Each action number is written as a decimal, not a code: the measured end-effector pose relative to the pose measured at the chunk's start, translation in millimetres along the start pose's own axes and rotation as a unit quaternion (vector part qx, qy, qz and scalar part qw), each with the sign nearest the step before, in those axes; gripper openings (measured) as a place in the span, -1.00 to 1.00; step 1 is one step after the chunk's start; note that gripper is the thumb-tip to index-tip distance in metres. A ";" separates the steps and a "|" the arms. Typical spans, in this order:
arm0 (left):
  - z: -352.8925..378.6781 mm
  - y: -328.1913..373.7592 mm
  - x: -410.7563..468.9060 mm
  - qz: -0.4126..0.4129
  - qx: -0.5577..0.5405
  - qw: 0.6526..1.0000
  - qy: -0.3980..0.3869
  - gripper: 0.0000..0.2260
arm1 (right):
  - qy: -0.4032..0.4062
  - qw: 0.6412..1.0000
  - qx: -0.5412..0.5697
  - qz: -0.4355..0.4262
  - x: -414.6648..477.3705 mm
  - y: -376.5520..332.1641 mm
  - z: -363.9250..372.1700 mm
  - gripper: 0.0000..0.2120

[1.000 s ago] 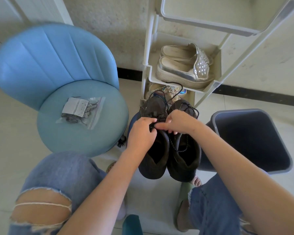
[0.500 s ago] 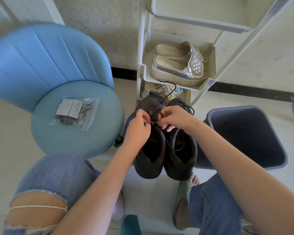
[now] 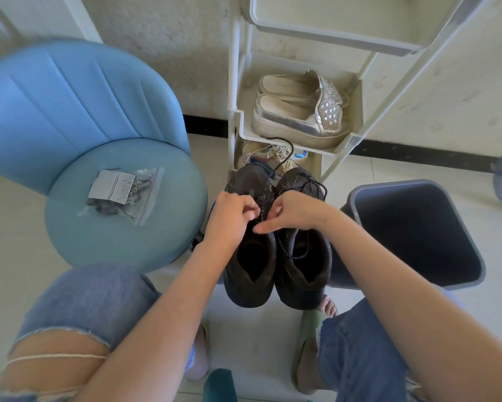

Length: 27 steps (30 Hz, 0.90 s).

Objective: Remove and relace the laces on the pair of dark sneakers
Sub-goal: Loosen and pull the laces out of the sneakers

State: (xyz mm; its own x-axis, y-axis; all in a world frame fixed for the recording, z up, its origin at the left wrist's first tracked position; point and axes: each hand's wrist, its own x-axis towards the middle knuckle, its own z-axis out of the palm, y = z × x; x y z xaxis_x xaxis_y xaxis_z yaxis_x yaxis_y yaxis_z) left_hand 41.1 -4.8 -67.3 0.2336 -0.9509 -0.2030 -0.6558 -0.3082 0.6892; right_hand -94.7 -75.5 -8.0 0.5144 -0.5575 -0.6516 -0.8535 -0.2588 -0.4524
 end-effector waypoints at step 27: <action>-15.1 5.2 0.1 -0.013 0.092 0.994 0.051 -0.92 | 0.027 0.999 -0.016 -0.029 9.2 -2.3 7.7 -0.81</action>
State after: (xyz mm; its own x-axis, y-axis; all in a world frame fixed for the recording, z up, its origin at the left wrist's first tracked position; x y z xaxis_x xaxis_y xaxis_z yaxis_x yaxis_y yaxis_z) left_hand 48.5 -6.1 -53.2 0.3173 -0.9378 -0.1409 -0.7666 -0.3411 0.5441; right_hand -87.4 -73.9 -17.7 0.5584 -0.5828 -0.5904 -0.8251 -0.3164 -0.4681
